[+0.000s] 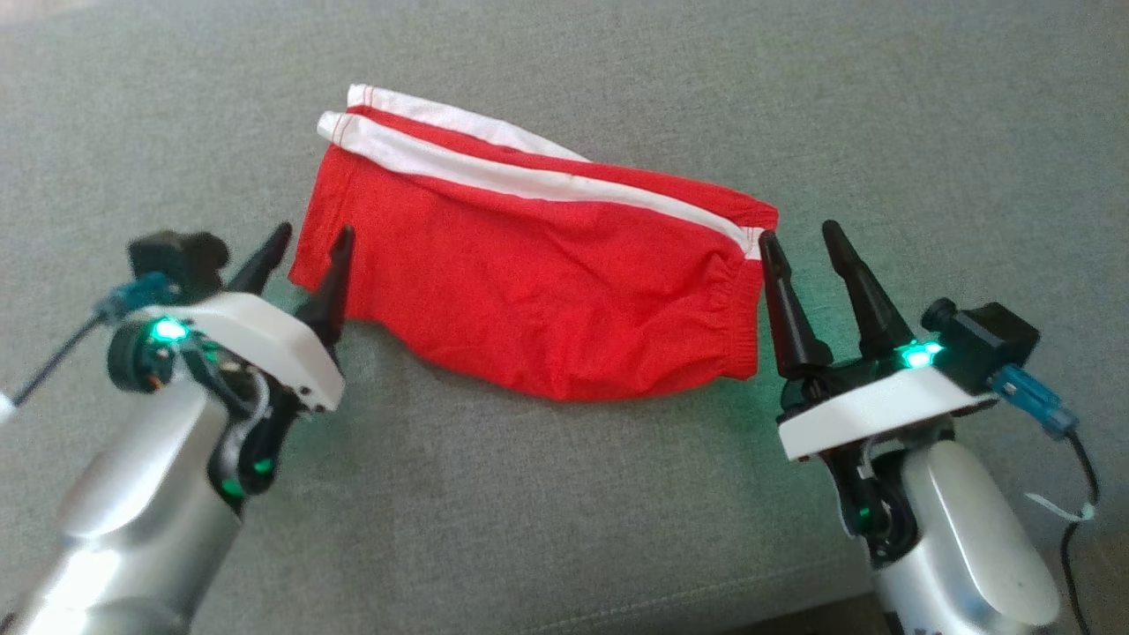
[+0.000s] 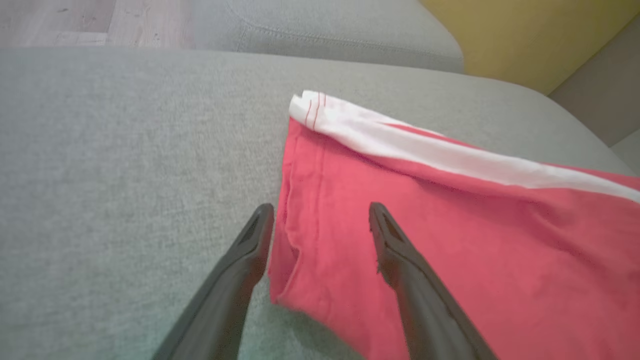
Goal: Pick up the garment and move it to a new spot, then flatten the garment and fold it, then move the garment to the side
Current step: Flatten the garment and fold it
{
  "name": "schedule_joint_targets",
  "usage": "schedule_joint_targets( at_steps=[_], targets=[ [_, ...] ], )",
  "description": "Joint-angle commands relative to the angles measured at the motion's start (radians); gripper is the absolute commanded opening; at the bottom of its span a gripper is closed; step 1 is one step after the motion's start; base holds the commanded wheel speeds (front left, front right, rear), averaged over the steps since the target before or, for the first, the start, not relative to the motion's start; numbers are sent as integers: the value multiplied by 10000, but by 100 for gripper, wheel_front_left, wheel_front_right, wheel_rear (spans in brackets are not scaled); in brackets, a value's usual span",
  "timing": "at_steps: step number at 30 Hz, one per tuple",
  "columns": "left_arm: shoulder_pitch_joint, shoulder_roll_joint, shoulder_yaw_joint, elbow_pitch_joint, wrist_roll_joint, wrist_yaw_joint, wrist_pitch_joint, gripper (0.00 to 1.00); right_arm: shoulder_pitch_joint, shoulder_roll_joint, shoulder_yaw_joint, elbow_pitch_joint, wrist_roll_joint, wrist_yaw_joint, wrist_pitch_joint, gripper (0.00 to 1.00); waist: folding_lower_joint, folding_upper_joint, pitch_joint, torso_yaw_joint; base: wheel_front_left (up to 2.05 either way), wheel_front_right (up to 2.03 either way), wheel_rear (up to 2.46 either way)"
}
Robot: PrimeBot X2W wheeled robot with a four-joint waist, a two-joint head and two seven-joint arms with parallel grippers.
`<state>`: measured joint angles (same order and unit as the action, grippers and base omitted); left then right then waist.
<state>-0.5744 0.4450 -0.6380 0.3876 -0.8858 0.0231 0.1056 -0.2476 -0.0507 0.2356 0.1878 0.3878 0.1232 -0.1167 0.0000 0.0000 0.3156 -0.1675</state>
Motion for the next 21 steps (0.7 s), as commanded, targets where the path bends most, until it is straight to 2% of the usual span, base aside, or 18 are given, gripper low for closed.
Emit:
schedule_joint_targets(
  at_steps=[1, 9, 15, 19, 20, 21],
  targets=[
    [-205, 176, 288, -76, 159, 205, -147, 100, 116, 5, 80, -598, -116, 75, 109, 100, 0, 0, 126, -22, 0, 0, 0],
    [-337, 9, 290, 353, 317, 694, -242, 100, 392, 5, -27, -1148, -170, 75, 337, 100, 0, 0, 308, -117, 0, 0, 0],
    [-443, -198, 18, 316, 52, 286, 321, 100, 484, 5, -17, -1299, -145, 75, 393, 100, 0, 0, 379, -146, 0, 0, 0],
    [-511, -316, -206, 273, -66, 198, 837, 100, 462, 5, 54, -1340, -112, 75, 409, 100, 0, 0, 411, -197, 0, 0, 0],
    [-547, -334, -226, 277, -66, 212, 884, 89, 442, 5, 80, -1346, -100, 75, 403, 100, 0, 0, 419, -218, 0, 0, 0],
    [-583, -353, -237, 287, -64, 229, 910, 50, 423, 5, 102, -1344, -88, 75, 397, 100, 0, 0, 422, -239, 0, 0, 0]
  ],
)
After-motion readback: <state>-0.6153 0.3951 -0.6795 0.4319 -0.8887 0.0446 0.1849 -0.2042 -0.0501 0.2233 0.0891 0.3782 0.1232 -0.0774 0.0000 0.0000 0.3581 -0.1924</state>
